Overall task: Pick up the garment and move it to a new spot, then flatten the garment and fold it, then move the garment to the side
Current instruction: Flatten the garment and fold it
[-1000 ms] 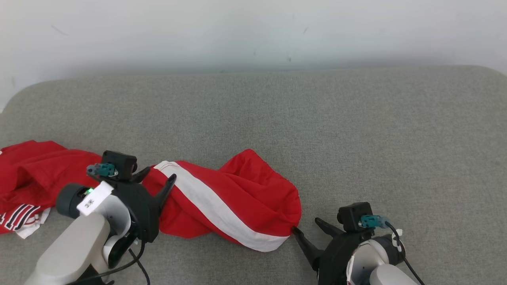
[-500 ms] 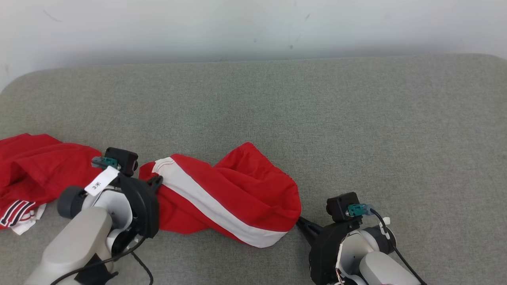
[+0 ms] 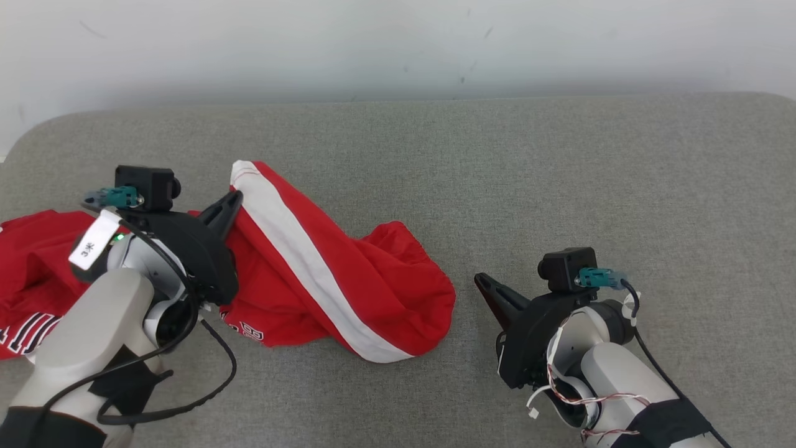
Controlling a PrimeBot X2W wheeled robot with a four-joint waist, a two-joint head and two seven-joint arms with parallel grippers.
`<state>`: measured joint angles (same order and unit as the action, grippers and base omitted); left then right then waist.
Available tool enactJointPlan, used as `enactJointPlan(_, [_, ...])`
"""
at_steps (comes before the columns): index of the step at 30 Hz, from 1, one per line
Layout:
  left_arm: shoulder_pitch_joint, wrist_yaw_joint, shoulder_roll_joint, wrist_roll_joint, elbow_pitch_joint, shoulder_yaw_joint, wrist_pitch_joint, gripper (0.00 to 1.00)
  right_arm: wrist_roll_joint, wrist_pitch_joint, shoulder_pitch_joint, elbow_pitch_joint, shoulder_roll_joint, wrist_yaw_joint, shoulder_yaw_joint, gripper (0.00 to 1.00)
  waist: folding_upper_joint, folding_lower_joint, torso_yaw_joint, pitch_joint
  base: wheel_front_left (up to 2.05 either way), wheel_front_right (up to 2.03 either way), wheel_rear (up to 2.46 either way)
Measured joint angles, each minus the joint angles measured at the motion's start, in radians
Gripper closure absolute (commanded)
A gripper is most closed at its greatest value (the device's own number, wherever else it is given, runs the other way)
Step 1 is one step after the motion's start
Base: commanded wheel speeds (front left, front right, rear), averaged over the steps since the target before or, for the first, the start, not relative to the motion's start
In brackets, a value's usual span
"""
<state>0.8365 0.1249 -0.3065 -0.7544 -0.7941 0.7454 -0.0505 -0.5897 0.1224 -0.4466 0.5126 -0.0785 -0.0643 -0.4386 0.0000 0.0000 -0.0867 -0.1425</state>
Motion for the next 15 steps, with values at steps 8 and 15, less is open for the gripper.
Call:
enactJointPlan(8, [0.007,0.000,-0.012,-0.028,0.003,0.016,0.017,0.00,-0.015,-0.008,-0.012,0.028,-0.004,-0.015,0.000,0.00,0.0001,0.0000,-0.001,0.010,0.00,0.00,0.00])
enactJointPlan(15, [-0.041,0.000,-0.069,-0.002,0.009,0.018,0.097,0.00,-0.016,-0.076,0.042,0.002,-0.058,-0.014,0.052,0.00,0.0000,0.0000,0.001,0.019,0.00,0.00,0.00])
